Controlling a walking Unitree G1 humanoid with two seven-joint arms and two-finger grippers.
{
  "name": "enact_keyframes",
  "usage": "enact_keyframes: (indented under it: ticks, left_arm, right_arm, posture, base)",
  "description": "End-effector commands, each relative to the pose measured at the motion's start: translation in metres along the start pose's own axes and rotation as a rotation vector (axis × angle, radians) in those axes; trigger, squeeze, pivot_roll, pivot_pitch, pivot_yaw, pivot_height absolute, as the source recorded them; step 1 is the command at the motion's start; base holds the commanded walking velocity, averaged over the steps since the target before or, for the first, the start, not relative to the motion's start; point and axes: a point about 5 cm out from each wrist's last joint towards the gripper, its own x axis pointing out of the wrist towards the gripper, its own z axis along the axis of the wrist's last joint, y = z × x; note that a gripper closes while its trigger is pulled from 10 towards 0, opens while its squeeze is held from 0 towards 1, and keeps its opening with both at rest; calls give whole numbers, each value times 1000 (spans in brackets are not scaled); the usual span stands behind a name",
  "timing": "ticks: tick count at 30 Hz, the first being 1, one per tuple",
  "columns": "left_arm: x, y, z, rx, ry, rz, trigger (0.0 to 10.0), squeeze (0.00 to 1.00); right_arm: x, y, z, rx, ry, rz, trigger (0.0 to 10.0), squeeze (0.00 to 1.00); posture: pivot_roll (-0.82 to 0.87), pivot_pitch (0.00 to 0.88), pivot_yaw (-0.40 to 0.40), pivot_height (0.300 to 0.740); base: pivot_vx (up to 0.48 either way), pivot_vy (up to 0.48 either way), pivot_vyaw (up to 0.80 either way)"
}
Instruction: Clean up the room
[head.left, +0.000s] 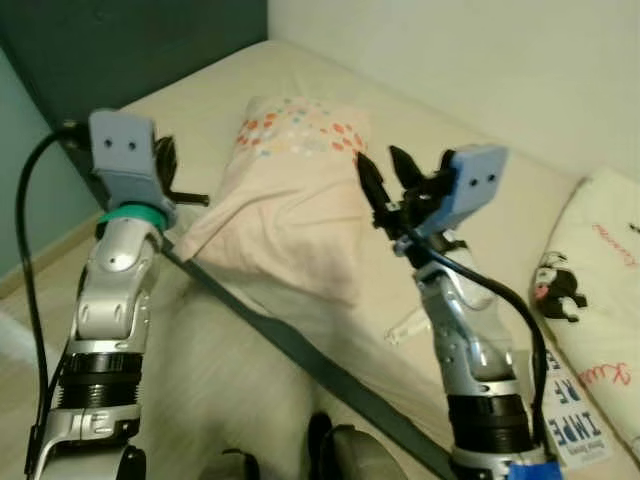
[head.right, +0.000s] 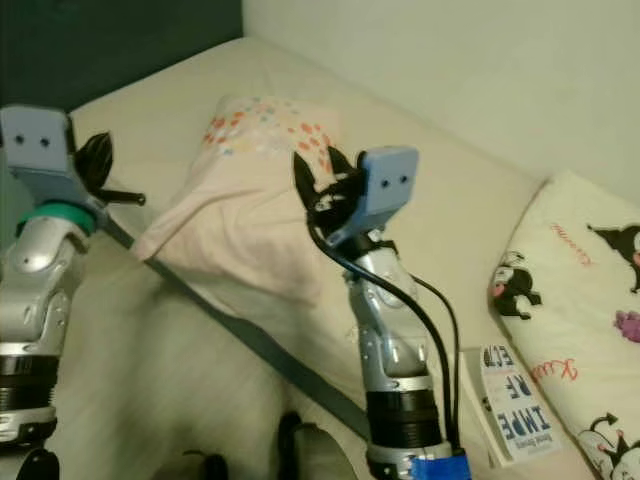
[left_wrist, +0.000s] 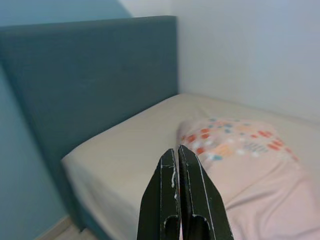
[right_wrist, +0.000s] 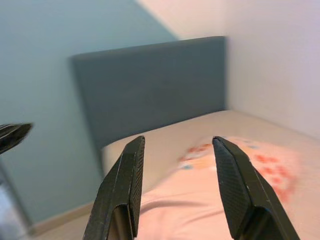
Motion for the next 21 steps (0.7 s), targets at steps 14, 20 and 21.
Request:
enact_keyframes:
  ticks: [14,20,21]
  left_arm:
    - [-1,-1,-5,11,12,-2,10000,0]
    - [-1,-1,-5,14,12,-4,10000,0]
    - [-1,-1,-5,15,12,-4,10000,0]
  right_arm:
    - [-3,-3,-4,2,20,-1,10000,0]
    - [-3,-3,-4,6,20,0,10000,0]
    - [-3,-3,-5,7,20,0,10000,0]
  posture:
    - [-32,38,-15,740]
    - [-32,35,-15,740]
    - [-32,35,-15,740]
  base:
    - [-331,0,0]
    - [-209,0,0]
    - [0,0,0]
